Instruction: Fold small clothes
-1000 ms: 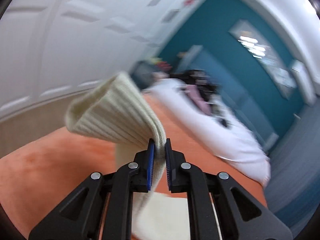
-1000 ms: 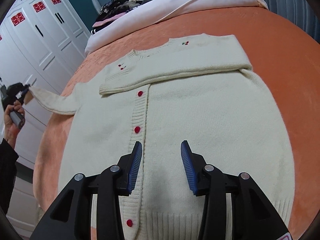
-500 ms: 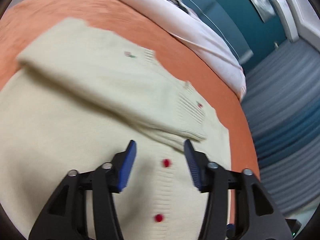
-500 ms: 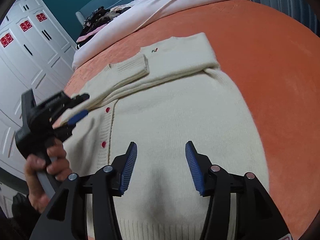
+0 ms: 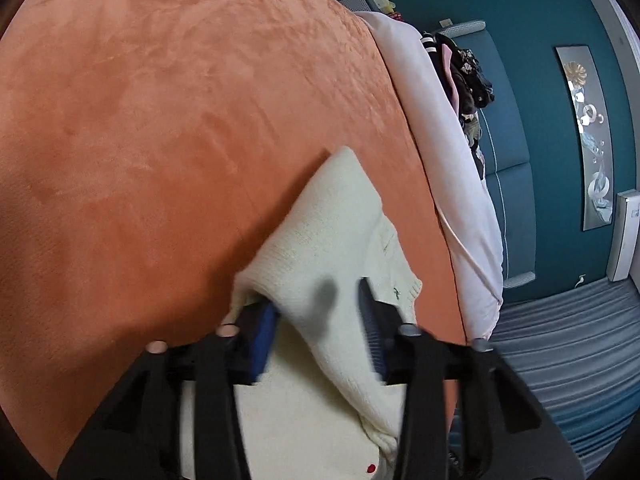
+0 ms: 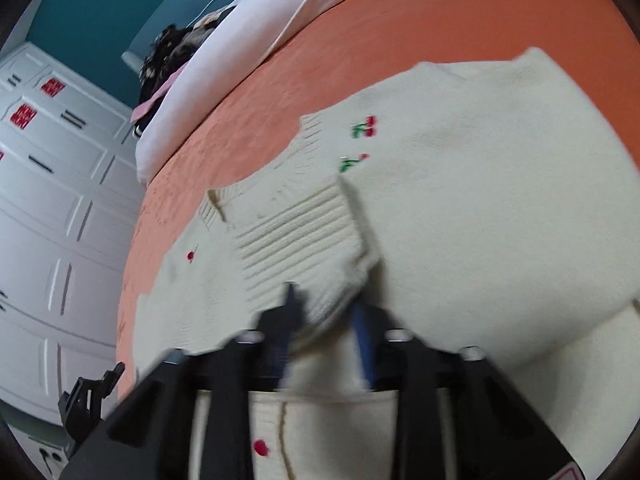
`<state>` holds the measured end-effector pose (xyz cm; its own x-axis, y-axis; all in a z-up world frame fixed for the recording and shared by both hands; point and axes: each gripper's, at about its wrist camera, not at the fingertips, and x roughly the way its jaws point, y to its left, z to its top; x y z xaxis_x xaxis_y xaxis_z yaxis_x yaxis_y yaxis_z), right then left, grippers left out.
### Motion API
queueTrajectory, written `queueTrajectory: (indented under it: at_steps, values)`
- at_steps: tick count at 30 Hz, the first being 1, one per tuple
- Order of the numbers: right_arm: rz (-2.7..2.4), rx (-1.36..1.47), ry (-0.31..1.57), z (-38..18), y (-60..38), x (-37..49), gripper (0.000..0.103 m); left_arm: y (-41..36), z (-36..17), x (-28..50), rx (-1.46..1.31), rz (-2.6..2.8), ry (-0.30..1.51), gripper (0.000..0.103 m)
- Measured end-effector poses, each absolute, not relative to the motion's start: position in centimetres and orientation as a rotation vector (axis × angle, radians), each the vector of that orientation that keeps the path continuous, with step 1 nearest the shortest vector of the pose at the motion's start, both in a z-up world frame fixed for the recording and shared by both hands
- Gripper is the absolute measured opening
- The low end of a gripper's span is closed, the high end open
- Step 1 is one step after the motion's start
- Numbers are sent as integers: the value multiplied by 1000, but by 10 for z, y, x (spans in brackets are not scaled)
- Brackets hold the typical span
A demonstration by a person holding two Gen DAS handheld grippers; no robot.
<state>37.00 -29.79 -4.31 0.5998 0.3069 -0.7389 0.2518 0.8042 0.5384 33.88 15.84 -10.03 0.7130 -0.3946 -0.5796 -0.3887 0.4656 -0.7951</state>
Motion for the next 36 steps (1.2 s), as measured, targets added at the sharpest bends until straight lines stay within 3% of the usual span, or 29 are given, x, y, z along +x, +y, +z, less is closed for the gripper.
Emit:
queueTrajectory:
  at_steps: [1,5,7,11,16,18,21,25,30,31,33,36]
  values:
    - [86,626,865,-18,-292,369,10,164,-93,339,-1123,-27,798,10]
    - [138,552,626,60,-302,337,9,148,-74,347,-1057,-81,720,9]
    - [64,551,645,45,-326,330,9,136,-86,352,-1008,-104,751,9]
    - [-102,571,939,-71,-357,338,8,107,-131,344,-924,-62,862,9]
    - [-101,579,891,-57,-356,336,11,98,-127,336,-790,-68,782,9]
    - [-161,550,842,-45,-352,320,21,101,-127,335,-798,-79,770,9]
    - [-150,511,774,-22,-333,306,22,103,-128,330,-798,-94,754,10]
    - [179,350,836,0,-226,337,21,101,-129,326,-808,-103,734,10]
    - [385,246,955,-36,-116,400,20,97,-131,325,-779,-100,729,10]
    - [367,237,996,-49,-111,414,20,96,-131,325,-772,-102,725,10]
    - [332,248,1012,-65,-130,428,1,96,-133,324,-767,-111,716,10]
    - [194,292,964,-63,-202,429,0,94,-136,325,-758,-119,705,10]
